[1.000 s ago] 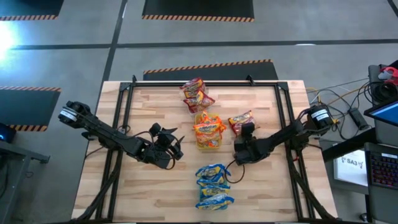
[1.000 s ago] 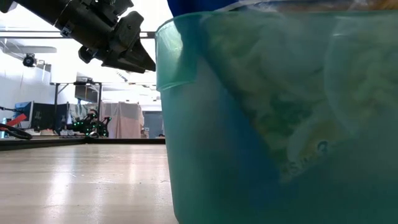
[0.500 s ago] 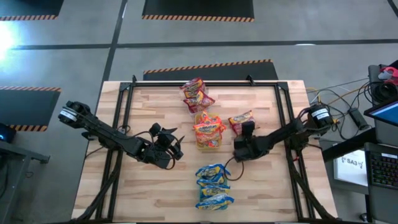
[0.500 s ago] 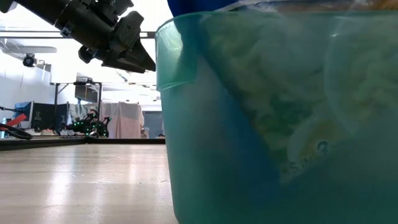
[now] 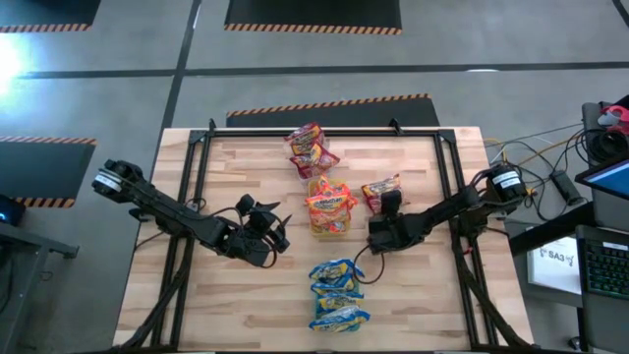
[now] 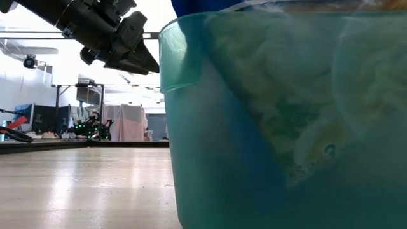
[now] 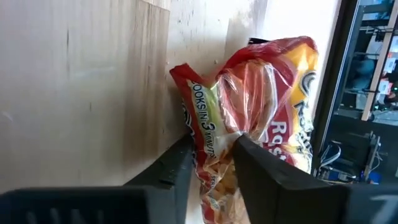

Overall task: Sort Maruchan noodles
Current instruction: Put the red noodle pack into the transparent bin

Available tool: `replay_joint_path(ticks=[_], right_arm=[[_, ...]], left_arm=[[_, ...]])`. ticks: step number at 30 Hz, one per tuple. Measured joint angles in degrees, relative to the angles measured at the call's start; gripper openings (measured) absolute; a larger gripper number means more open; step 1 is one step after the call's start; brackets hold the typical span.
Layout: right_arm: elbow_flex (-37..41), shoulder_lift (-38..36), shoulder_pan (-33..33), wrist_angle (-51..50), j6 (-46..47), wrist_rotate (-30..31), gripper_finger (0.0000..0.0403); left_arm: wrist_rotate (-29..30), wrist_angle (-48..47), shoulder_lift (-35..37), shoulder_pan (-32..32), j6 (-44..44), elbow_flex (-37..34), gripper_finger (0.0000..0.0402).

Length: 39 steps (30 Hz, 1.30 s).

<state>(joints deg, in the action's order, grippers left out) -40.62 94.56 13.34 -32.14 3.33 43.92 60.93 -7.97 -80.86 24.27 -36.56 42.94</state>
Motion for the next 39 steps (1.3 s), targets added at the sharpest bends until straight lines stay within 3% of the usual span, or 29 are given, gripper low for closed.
replay_joint_path(ticks=[11,28,39], right_arm=[[0.0,-1.4,0.0,-0.1,-0.6,-0.6,0.0031],[0.1,-23.3,-0.1,-2.1,-0.2,-0.9,0.0010],[0.1,-30.3,-0.1,-1.9,-0.3,-0.5,0.0009]], left_arm=[[0.0,0.0,0.0,0.0,0.0,0.0,0.0217],[0.0,1.6,0.0,-0.1,0.0,0.0,0.0217],[3.6,2.9,0.0,-0.1,0.3,1.2,0.0217]])
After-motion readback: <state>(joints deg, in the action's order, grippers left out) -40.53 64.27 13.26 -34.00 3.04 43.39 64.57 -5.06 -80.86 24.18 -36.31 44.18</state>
